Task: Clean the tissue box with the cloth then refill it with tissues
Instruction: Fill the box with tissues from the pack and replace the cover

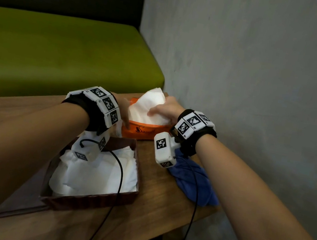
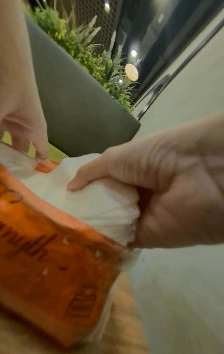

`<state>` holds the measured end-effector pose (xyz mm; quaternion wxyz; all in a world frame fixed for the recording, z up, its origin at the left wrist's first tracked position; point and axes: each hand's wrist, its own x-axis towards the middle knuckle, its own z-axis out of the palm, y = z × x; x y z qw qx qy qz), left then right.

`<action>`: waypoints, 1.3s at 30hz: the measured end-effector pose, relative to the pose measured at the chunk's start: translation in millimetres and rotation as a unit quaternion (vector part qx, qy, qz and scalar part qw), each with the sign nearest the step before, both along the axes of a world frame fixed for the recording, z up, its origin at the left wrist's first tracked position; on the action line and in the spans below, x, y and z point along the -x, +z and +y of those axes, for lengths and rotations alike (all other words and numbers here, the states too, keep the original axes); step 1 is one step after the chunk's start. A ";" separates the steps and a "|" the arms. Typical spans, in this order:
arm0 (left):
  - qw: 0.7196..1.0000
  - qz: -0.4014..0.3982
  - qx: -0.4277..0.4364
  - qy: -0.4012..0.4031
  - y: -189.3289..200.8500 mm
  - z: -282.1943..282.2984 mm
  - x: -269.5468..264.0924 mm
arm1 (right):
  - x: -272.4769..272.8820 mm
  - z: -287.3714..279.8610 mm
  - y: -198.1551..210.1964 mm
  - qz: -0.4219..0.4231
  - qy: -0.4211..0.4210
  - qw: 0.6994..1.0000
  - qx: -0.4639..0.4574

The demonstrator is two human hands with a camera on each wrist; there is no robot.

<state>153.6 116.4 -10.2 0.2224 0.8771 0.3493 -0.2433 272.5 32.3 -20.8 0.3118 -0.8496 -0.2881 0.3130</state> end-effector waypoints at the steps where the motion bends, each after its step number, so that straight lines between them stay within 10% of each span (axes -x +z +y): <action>1: 1.000 0.001 0.003 0.002 0.6 -0.6 0.5 | 1.3 -0.2 -0.4 0.002 -0.010 1.000 -0.025; 19: 0.996 -0.087 0.023 0.001 10.1 -8.4 18.1 | 10.0 -20.7 26.5 -0.047 -0.018 0.993 -0.110; 33: 0.988 -0.120 0.079 0.054 14.7 -11.9 21.5 | 2.5 -26.9 50.2 0.127 -0.102 0.929 -0.331; 39: 0.933 -0.283 0.146 0.170 15.1 6.8 53.7 | 32.6 -39.6 72.0 0.162 -0.041 0.916 -0.365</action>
